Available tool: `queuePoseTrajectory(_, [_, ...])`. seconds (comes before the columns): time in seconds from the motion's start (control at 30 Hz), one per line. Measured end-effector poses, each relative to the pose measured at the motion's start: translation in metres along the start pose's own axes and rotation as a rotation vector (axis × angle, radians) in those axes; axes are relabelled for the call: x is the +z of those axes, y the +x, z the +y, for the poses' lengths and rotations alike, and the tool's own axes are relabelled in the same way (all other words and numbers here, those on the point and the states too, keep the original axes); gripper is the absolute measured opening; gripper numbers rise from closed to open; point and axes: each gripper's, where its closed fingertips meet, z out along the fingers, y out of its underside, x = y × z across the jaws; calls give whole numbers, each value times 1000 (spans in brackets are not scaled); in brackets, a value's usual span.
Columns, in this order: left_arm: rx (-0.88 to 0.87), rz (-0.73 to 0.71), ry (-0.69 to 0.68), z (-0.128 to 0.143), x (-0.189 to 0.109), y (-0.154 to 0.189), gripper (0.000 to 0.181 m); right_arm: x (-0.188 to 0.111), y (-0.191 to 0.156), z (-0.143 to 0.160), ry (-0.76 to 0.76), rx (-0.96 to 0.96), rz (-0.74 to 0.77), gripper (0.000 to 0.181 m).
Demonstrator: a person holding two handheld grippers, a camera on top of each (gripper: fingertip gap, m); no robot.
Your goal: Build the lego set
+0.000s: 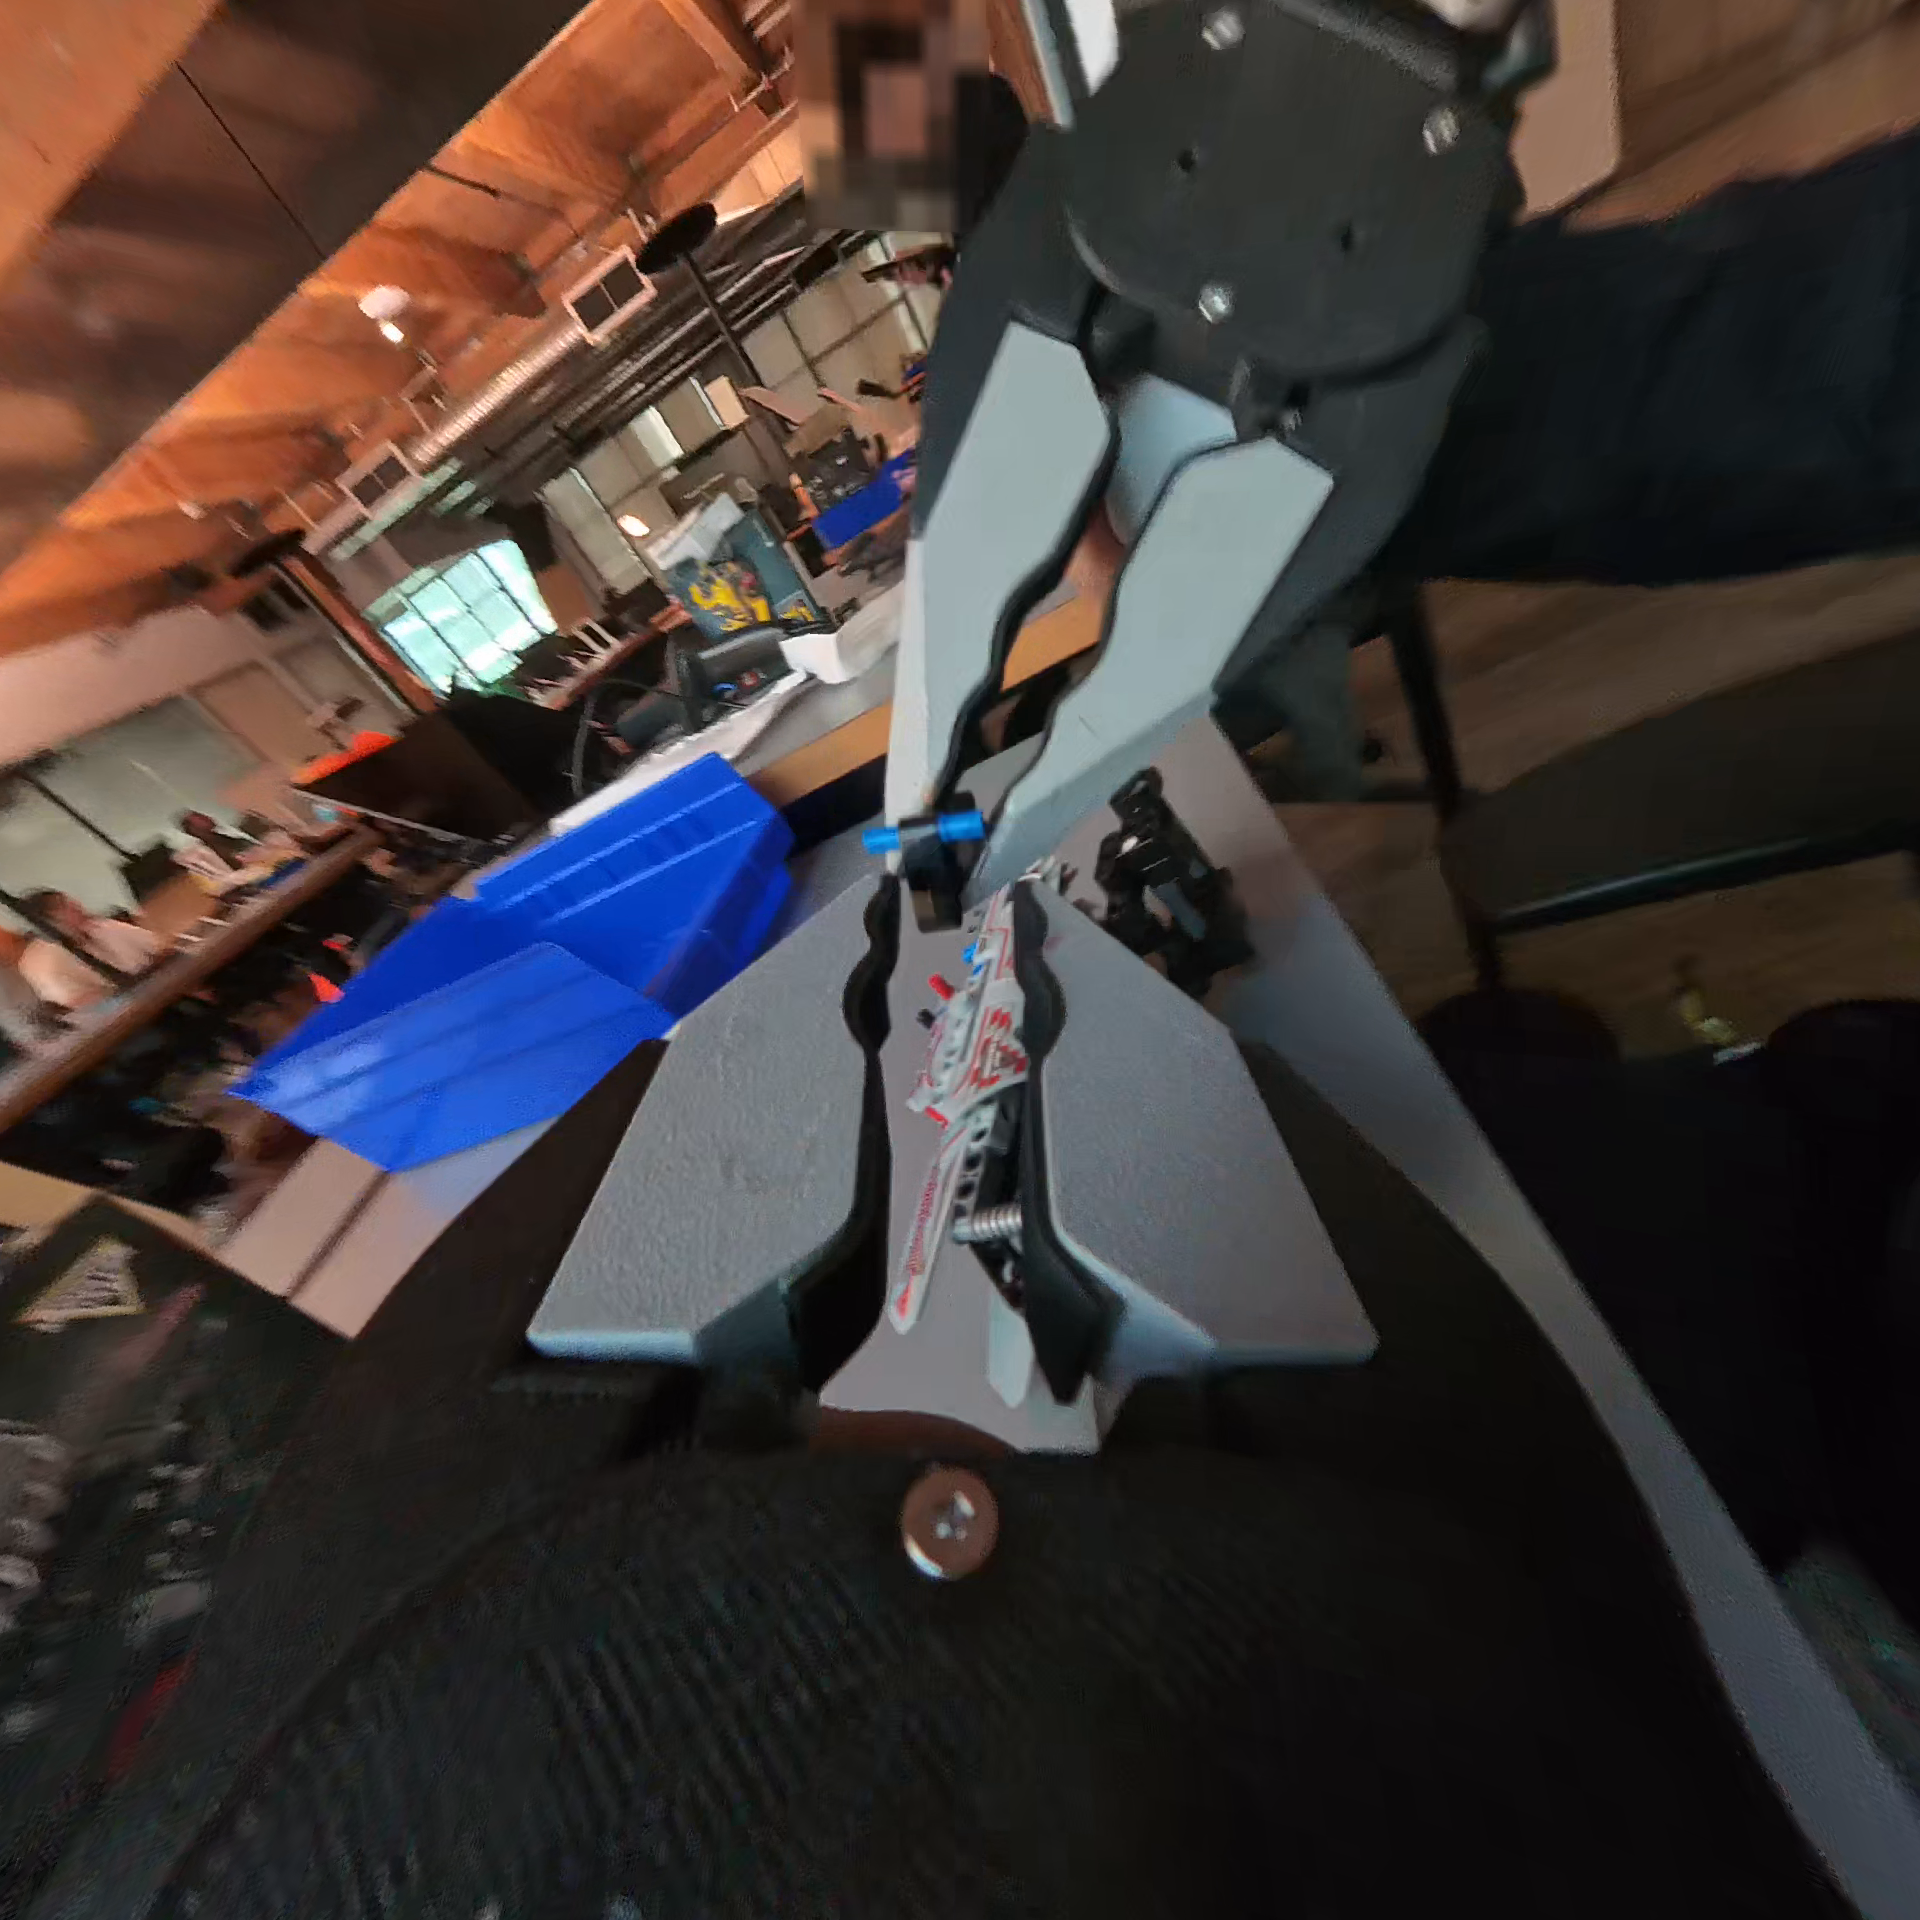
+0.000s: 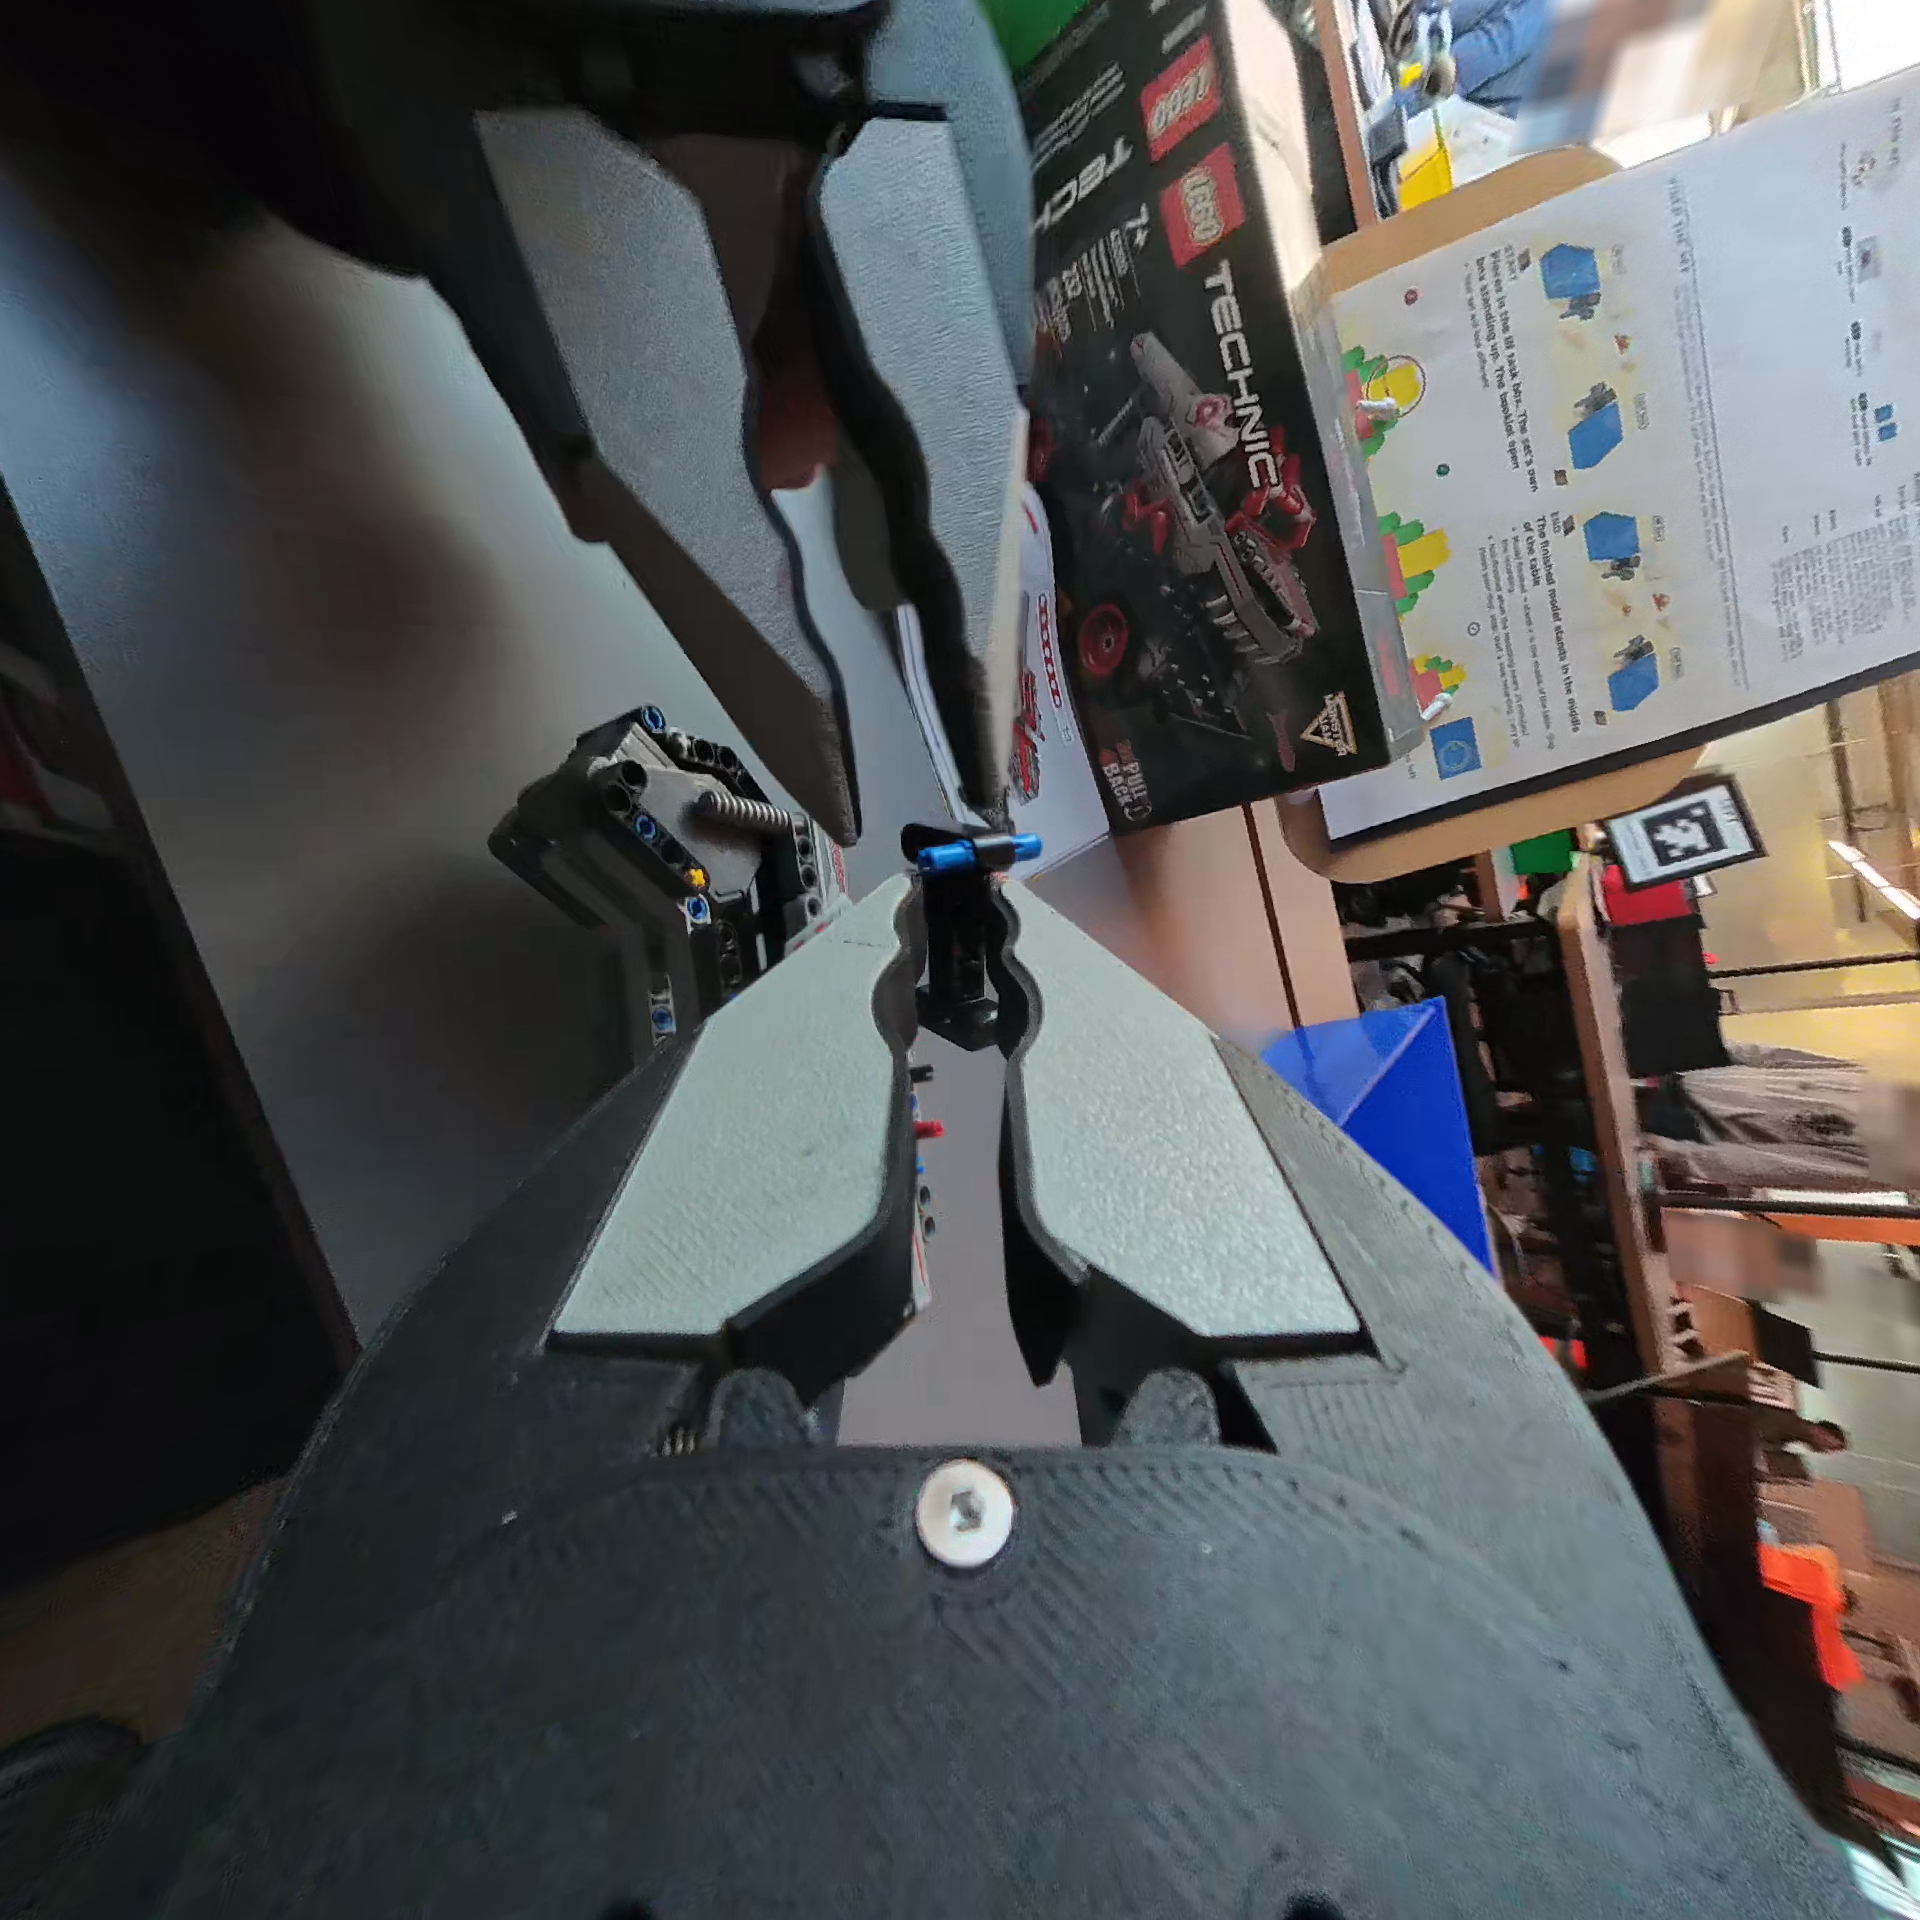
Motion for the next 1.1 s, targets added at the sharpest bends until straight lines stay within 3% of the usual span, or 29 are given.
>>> queuePoseTrajectory(0.23, [-269, 128, -3, 6, -2, 0, 8, 7, -10, 0, -49, -67, 10, 8])
queuePoseTrajectory(0.37, [-291, 103, -11, 5, -9, -6, 19, 6, -4, 0, -34, -43, 19, 8])
queuePoseTrajectory(0.67, [-554, 30, 135, -16, -59, -4, 24, 5, 50, 9, 111, 372, 44, 8])
queuePoseTrajectory(0.83, [-439, 34, 137, -20, -102, 17, 27, 19, 78, 18, 129, 490, 68, 8])
queuePoseTrajectory(0.97, [-469, -48, 198, -14, -142, 8, 26, 35, 92, 24, 138, 564, 63, 8])
queuePoseTrajectory(1.1, [-456, -132, 170, -6, -158, -5, 26, 53, 98, 30, 116, 596, 46, 8])
